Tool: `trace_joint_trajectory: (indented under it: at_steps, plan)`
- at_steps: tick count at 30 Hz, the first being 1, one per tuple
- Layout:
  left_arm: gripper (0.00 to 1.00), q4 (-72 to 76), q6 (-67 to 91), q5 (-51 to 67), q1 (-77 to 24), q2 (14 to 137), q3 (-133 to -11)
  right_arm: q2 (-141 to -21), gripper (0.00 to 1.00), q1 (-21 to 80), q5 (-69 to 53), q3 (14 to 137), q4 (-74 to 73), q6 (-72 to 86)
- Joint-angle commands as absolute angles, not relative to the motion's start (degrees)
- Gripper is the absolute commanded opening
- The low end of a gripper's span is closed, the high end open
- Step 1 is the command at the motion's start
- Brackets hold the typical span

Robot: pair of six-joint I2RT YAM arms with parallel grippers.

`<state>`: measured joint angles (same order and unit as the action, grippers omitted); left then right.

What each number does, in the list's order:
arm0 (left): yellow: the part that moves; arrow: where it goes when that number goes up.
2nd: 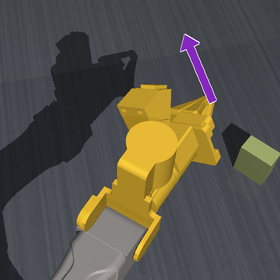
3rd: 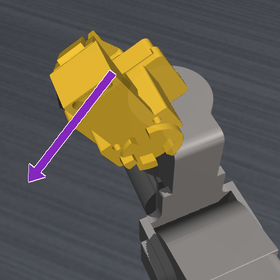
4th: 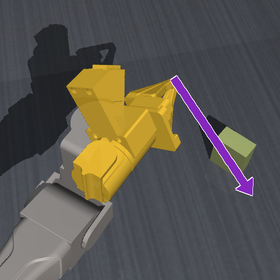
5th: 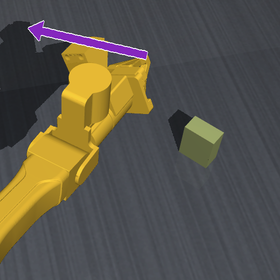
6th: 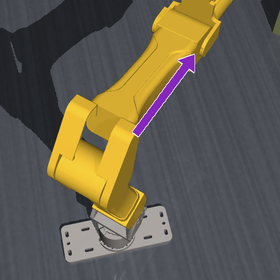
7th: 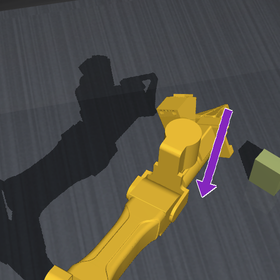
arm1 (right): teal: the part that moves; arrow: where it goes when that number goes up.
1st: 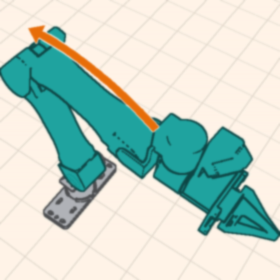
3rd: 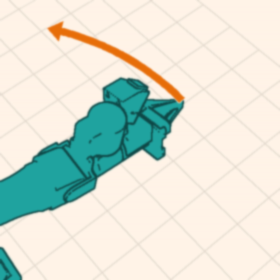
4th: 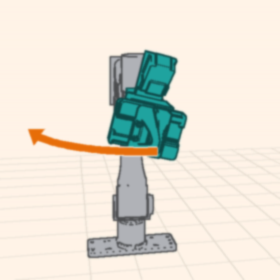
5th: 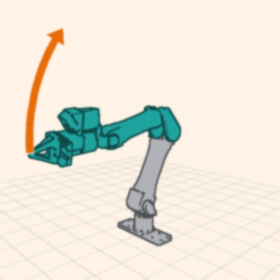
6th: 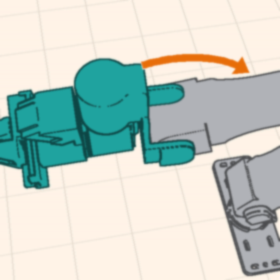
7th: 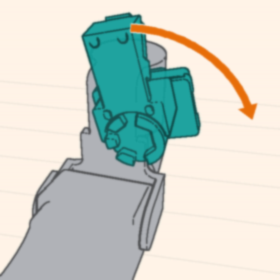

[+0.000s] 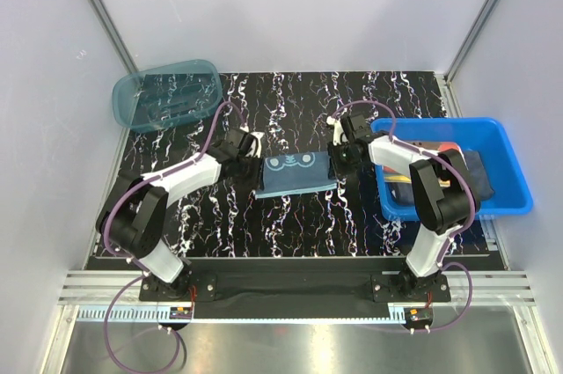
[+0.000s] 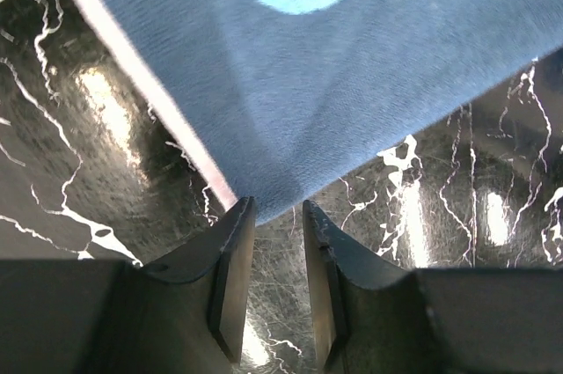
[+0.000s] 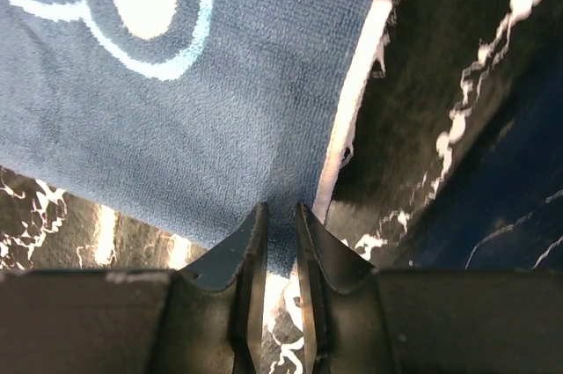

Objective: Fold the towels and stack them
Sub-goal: Fold the towel

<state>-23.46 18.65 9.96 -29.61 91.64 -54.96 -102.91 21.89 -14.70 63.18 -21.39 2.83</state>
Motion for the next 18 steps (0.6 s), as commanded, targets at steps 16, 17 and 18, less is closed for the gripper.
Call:
trace_joint_trajectory:
  at_steps: [16,17,18]
  plan:
    - [0.37,-20.74,26.19,10.13,-29.71,94.91,-63.01,-98.79,0.28,23.38,-24.69,60.65,-16.09,15.91]
    - [0.36,-21.44,26.10,8.37,-29.18,97.97,-63.63,-99.66,0.28,23.47,-25.31,59.51,-15.39,16.08]
    - [0.35,-21.88,25.76,6.00,-28.83,99.22,-64.59,-99.93,0.28,23.47,-25.05,59.07,-15.12,16.00]
